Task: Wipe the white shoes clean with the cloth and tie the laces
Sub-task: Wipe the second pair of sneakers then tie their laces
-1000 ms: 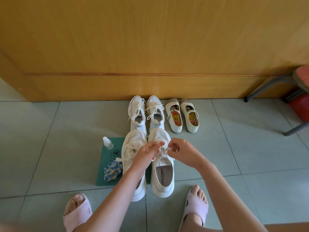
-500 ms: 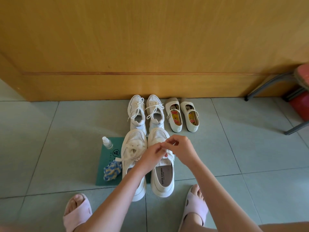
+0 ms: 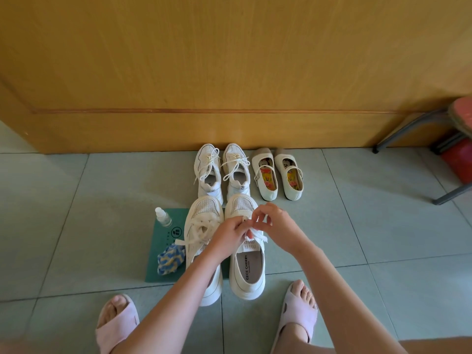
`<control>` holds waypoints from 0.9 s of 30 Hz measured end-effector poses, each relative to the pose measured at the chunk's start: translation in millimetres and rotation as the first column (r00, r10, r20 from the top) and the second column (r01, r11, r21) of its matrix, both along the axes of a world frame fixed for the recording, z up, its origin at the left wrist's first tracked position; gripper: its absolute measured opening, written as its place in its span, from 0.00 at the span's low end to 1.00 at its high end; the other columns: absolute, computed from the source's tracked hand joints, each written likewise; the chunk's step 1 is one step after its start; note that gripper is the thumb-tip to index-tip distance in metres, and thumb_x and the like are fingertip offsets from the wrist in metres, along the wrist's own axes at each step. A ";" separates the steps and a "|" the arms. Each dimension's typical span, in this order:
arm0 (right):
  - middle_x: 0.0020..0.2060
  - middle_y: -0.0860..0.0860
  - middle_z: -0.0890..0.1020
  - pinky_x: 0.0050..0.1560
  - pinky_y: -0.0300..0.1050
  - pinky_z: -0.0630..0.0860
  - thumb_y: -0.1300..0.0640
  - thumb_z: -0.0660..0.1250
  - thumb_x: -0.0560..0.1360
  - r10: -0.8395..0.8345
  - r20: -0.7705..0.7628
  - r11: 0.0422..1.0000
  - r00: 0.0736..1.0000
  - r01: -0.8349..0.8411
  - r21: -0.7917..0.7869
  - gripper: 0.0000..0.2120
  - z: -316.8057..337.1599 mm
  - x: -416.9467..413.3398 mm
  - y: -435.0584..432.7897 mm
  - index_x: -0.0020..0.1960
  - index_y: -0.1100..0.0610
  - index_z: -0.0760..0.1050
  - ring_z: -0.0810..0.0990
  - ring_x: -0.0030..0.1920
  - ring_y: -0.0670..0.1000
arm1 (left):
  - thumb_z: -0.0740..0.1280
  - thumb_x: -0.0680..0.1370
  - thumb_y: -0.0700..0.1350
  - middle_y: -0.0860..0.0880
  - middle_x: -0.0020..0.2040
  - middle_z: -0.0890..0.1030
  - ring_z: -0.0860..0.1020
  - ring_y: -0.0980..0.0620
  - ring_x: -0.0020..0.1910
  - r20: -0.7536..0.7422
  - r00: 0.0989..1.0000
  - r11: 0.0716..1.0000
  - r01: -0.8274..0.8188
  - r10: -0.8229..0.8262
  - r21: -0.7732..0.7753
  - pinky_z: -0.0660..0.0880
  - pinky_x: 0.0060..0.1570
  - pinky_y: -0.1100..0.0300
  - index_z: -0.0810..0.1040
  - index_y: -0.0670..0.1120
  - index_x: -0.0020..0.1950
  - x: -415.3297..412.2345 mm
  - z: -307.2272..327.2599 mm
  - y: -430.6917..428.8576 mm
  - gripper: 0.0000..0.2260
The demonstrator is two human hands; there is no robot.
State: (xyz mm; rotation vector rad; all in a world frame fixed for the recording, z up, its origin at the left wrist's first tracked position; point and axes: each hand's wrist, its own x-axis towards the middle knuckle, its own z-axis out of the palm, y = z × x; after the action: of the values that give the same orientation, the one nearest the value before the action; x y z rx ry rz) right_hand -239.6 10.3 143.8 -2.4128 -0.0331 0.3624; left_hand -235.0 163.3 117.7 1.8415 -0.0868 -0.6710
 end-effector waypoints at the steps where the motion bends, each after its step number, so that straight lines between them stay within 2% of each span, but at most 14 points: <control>1: 0.45 0.49 0.75 0.43 0.37 0.72 0.58 0.67 0.75 0.001 -0.005 1.000 1.000 -0.001 -0.019 0.01 -0.7 0.5 -0.3 0.47 0.55 0.76 0.73 0.40 0.45 | 0.59 0.81 0.49 0.50 0.37 0.79 0.75 0.55 0.37 -0.021 1.000 0.999 -0.024 0.023 -0.036 0.69 0.38 0.70 0.78 0.42 0.40 -0.3 1.2 0.2 0.15; 4: 0.43 0.48 0.74 0.38 0.32 0.68 0.59 0.65 0.77 -0.055 -0.043 0.998 0.998 0.057 0.038 0.02 -3.0 0.1 1.3 0.46 0.55 0.72 0.70 0.37 0.43 | 0.61 0.80 0.47 0.50 0.38 0.82 0.74 0.65 0.29 -0.060 0.990 0.982 -0.138 0.131 -0.129 0.69 0.33 0.74 0.81 0.41 0.45 -1.9 3.1 0.7 0.13; 7: 0.38 0.47 0.75 0.34 0.30 0.68 0.60 0.63 0.77 -0.124 -0.149 0.978 0.981 0.146 0.149 0.02 -5.1 -2.6 1.2 0.46 0.56 0.72 0.71 0.34 0.43 | 0.62 0.80 0.46 0.49 0.38 0.83 0.74 0.64 0.27 -0.067 0.969 0.957 -0.244 0.236 -0.155 0.69 0.31 0.72 0.82 0.41 0.49 -2.9 1.3 2.6 0.12; 9: 0.37 0.50 0.77 0.33 0.34 0.71 0.62 0.63 0.78 -0.171 -0.234 0.933 0.957 0.233 0.273 0.02 -3.3 -4.0 -0.4 0.46 0.58 0.72 0.72 0.32 0.45 | 0.62 0.80 0.47 0.48 0.38 0.83 0.77 0.63 0.30 -0.084 0.960 0.950 -0.278 0.268 -0.140 0.71 0.33 0.70 0.82 0.42 0.46 -2.8 0.8 1.4 0.12; 12: 0.36 0.53 0.79 0.32 0.38 0.72 0.61 0.65 0.77 -0.206 -0.279 0.846 0.938 0.314 0.431 0.02 2.1 -6.3 -2.1 0.45 0.58 0.74 0.72 0.30 0.46 | 0.64 0.79 0.47 0.53 0.35 0.82 0.77 0.65 0.29 -0.164 0.947 0.946 -0.297 0.275 -0.128 0.69 0.29 0.75 0.82 0.44 0.45 -0.9 6.4 -1.8 0.10; 15: 0.38 0.52 0.80 0.32 0.35 0.73 0.59 0.67 0.76 -0.114 -0.252 0.899 0.961 0.207 0.385 0.03 4.2 -7.9 -1.2 0.46 0.58 0.75 0.74 0.31 0.45 | 0.66 0.78 0.47 0.51 0.36 0.80 0.75 0.63 0.28 -0.244 0.931 0.942 -0.308 0.270 -0.134 0.68 0.27 0.74 0.82 0.46 0.51 1.4 7.0 0.2 0.08; 17: 0.39 0.49 0.80 0.32 0.32 0.74 0.61 0.68 0.75 -0.038 -0.256 0.948 0.966 0.115 0.295 0.01 1.9 -9.1 -1.1 0.46 0.57 0.76 0.75 0.32 0.42 | 0.67 0.77 0.46 0.48 0.36 0.79 0.71 0.61 0.24 -0.298 0.918 0.939 -0.314 0.262 -0.140 0.69 0.30 0.70 0.82 0.49 0.51 0.6 5.5 3.3 0.06; 19: 0.38 0.47 0.79 0.34 0.31 0.75 0.62 0.68 0.74 -0.006 -0.281 0.953 0.960 0.091 0.290 0.01 -1.1 -10.4 -2.8 0.45 0.57 0.77 0.75 0.32 0.39 | 0.70 0.75 0.45 0.47 0.33 0.78 0.68 0.59 0.22 -0.328 0.899 0.931 -0.344 0.289 -0.123 0.68 0.32 0.66 0.83 0.48 0.50 -1.2 3.4 4.8 0.06; 22: 0.38 0.47 0.80 0.36 0.32 0.75 0.62 0.69 0.74 -0.057 -0.325 0.928 0.944 0.170 0.333 0.02 -4.5 -12.7 -2.8 0.46 0.58 0.78 0.76 0.33 0.38 | 0.73 0.73 0.42 0.53 0.28 0.78 0.70 0.61 0.23 -0.293 0.903 0.929 -0.355 0.313 -0.103 0.69 0.29 0.70 0.84 0.46 0.50 -2.9 2.9 6.4 0.07; 25: 0.40 0.51 0.79 0.40 0.37 0.77 0.64 0.65 0.76 -0.162 -0.378 0.851 0.912 0.322 0.414 0.08 -11.1 -15.0 1.8 0.54 0.60 0.76 0.77 0.37 0.46 | 0.73 0.72 0.40 0.50 0.36 0.82 0.76 0.61 0.28 -0.247 0.921 0.938 -0.333 0.301 -0.097 0.74 0.32 0.71 0.84 0.44 0.49 -1.7 4.4 6.4 0.07; 27: 0.38 0.52 0.77 0.42 0.41 0.75 0.64 0.62 0.77 -0.158 -0.376 0.857 0.913 0.316 0.407 0.10 -16.3 -16.0 5.6 0.57 0.60 0.77 0.75 0.39 0.48 | 0.73 0.72 0.39 0.49 0.37 0.83 0.79 0.59 0.31 -0.190 0.943 0.954 -0.291 0.273 -0.073 0.76 0.35 0.69 0.83 0.44 0.49 -1.3 6.6 6.0 0.07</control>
State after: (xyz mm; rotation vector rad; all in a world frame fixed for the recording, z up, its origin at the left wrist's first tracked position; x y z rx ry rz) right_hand -255.6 15.9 127.5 -1.8305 0.3016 0.5685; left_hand -236.3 169.3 124.3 1.6485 0.2544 -0.6132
